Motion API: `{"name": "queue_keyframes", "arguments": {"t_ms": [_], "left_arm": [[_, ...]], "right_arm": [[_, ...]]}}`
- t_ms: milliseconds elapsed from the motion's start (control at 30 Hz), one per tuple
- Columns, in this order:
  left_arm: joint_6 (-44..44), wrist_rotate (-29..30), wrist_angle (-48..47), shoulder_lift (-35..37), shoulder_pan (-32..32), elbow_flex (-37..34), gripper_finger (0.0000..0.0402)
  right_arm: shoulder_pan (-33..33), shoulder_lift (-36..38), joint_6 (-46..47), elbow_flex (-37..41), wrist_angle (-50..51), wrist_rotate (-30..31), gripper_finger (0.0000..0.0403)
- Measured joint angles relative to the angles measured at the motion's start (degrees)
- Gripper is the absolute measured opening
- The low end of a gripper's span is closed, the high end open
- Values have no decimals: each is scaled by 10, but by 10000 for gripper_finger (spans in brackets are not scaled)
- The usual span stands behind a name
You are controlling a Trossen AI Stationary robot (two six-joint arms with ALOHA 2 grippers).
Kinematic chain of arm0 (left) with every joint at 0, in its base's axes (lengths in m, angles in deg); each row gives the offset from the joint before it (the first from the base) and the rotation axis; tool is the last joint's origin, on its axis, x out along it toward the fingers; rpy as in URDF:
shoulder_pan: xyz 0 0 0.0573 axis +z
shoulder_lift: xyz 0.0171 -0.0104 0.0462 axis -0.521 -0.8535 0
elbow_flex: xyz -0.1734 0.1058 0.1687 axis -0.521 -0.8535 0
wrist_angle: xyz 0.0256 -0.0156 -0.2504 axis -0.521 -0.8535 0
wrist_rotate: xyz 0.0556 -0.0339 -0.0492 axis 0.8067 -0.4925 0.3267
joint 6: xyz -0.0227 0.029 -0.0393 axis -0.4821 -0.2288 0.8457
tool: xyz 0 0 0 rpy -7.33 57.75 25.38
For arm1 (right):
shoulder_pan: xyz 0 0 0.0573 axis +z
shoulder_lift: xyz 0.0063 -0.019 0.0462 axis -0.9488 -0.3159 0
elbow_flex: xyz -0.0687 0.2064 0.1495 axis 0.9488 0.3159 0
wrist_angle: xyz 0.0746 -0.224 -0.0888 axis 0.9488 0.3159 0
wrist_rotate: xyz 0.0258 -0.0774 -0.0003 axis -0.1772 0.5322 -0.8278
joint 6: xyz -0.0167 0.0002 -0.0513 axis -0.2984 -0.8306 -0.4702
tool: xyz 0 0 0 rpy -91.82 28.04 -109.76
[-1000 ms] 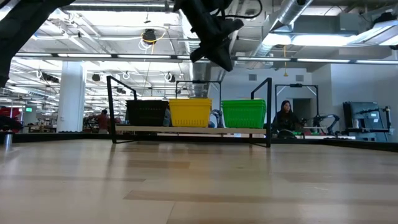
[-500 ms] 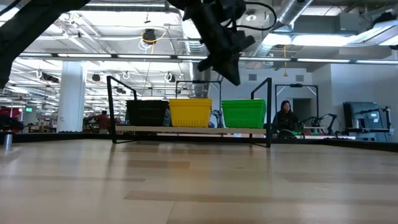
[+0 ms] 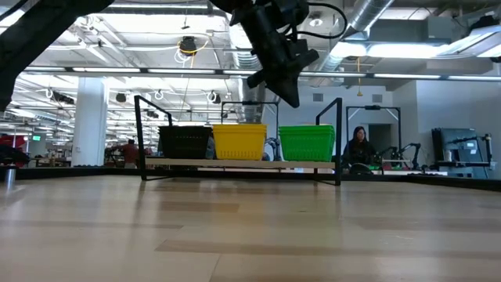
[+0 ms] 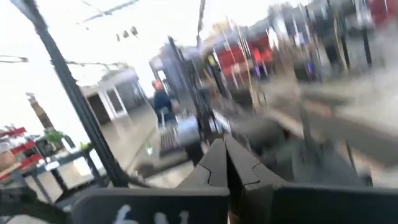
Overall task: Stack baskets on shelf by color
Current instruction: Adjust the bins on the shelf
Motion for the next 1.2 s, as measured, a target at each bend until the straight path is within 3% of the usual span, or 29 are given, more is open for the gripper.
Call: {"name": "queue_keyframes", "arguments": {"t_ms": [167,400,500,600,733,867,1000,1200], "left_arm": [[-1,1,-2,0,0,0,0],[-11,9,-22,1,0,0,0],[-10,39,-104,12,-3,21,0],[1,107,-215,36,-9,67,0],[44,201,-346,74,-24,110,0],[131,259,-449,136,-43,119,0],[161,277,-444,211,-74,96,0],[216,338,-440,318,-128,47,0]], "right_arm": [[1,26,-52,-53,-17,-32,1],[2,39,-55,-93,54,-43,1],[2,38,-40,-93,147,0,1],[1,22,-13,-93,247,64,1],[0,-41,1,-93,285,81,1],[-12,-119,-15,-107,290,69,1],[-54,-227,-37,-168,367,38,0],[-122,-405,-108,-322,508,50,0]]}}
